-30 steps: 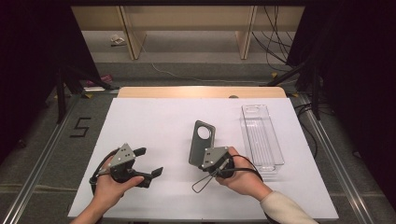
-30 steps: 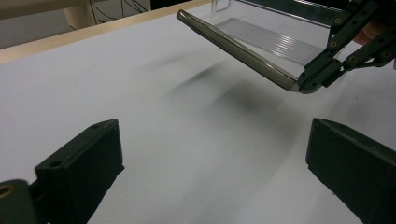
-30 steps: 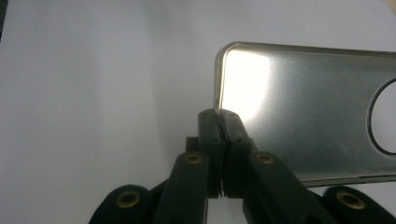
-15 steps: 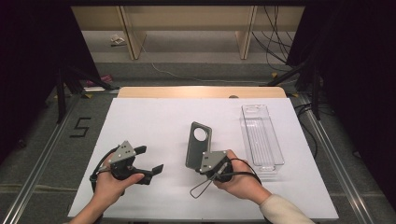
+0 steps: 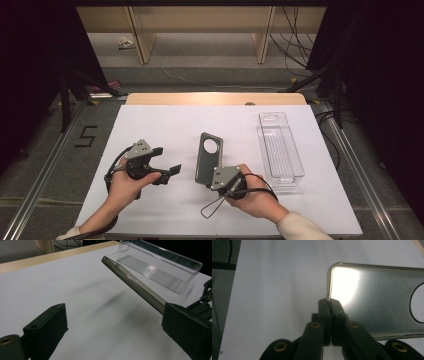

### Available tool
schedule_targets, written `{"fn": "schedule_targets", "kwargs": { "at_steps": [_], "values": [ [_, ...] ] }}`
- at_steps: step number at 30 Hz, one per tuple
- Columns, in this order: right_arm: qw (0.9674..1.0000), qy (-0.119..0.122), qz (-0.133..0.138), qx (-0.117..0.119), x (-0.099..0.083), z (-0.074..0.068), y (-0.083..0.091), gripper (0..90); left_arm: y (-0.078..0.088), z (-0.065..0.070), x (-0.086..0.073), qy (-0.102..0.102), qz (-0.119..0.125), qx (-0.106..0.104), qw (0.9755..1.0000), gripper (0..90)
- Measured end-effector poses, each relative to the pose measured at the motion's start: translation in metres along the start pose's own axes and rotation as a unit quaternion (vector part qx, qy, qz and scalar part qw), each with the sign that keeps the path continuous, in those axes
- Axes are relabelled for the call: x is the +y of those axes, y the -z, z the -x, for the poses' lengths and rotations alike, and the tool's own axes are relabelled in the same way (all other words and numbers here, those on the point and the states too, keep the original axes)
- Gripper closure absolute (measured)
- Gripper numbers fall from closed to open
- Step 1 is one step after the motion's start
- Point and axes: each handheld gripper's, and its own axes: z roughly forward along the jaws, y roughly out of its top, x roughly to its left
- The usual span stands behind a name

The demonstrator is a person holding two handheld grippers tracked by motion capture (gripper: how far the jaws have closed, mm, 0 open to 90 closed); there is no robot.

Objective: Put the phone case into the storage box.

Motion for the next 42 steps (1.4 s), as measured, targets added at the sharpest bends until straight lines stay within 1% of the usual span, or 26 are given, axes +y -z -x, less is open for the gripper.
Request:
{"fn": "schedule_targets", "kwargs": {
  "at_steps": [1,4,8,9,11,13,15,18,21,24,25,30,37,38,39,40,42],
  "values": [
    [1.0,-0.002,-0.001,0.0,0.0,-0.001,0.0,89.6,-0.001,-0.001,0.001,0.0,0.0,0.001,1.0,5.9],
    [1.0,0.002,0.002,-0.001,0.001,-0.001,0.0,89.5,-0.004,-0.001,0.004,0.005,0.0,0.001,1.0,6.3],
    [1.0,0.0,0.0,0.0,0.002,-0.004,0.0,89.6,-0.01,-0.001,0.009,0.009,-0.006,0.001,0.9999,7.5],
    [1.0,0.005,0.003,0.0,0.002,-0.004,0.0,89.5,-0.012,-0.002,0.01,0.009,-0.008,0.001,0.9999,8.0],
    [1.0,0.003,0.001,0.0,0.002,-0.005,0.0,89.5,-0.015,-0.002,0.013,0.011,-0.009,0.003,0.9999,8.5],
    [0.9999,0.008,0.007,-0.003,0.003,-0.005,0.0,89.5,-0.019,-0.002,0.015,0.014,-0.011,0.004,0.9998,9.1],
    [1.0,0.003,0.005,-0.002,0.003,-0.007,0.002,89.6,-0.023,-0.001,0.018,0.016,-0.013,0.002,0.9998,9.2],
    [1.0,0.006,0.007,-0.004,0.003,-0.007,0.002,89.6,-0.029,0.0,0.023,0.016,-0.014,-0.001,0.9998,9.3],
    [1.0,0.0,0.004,-0.004,0.004,-0.008,0.003,89.5,-0.034,0.001,0.029,0.018,-0.014,-0.002,0.9997,9.7],
    [0.9999,0.008,0.009,-0.007,0.004,-0.007,0.001,89.6,-0.038,0.001,0.033,0.02,-0.014,-0.001,0.9997,10.7],
    [1.0,0.005,0.005,-0.003,0.004,-0.008,0.001,89.6,-0.039,0.001,0.034,0.021,-0.015,-0.002,0.9997,10.9],
    [0.9999,0.008,0.006,-0.002,0.004,-0.008,0.001,89.6,-0.046,0.001,0.036,0.025,-0.025,-0.003,0.9993,11.6],
    [0.9999,0.01,0.005,-0.001,0.005,-0.01,0.0,89.6,-0.054,-0.001,0.039,0.04,-0.033,0.001,0.9986,14.0],
    [0.9999,0.012,0.007,0.0,0.005,-0.01,0.0,89.6,-0.056,-0.001,0.04,0.043,-0.034,0.001,0.9985,14.4],
    [0.9998,0.015,0.008,-0.005,0.005,-0.009,0.0,89.6,-0.057,-0.002,0.04,0.046,-0.035,-0.001,0.9983,14.8],
    [0.9999,0.011,0.006,0.0,0.006,-0.01,0.0,89.6,-0.058,-0.002,0.04,0.048,-0.037,-0.001,0.9982,14.9],
    [0.9999,0.012,0.006,0.0,0.006,-0.01,-0.001,89.6,-0.061,-0.001,0.041,0.048,-0.04,-0.003,0.998,15.1]
  ]
}}
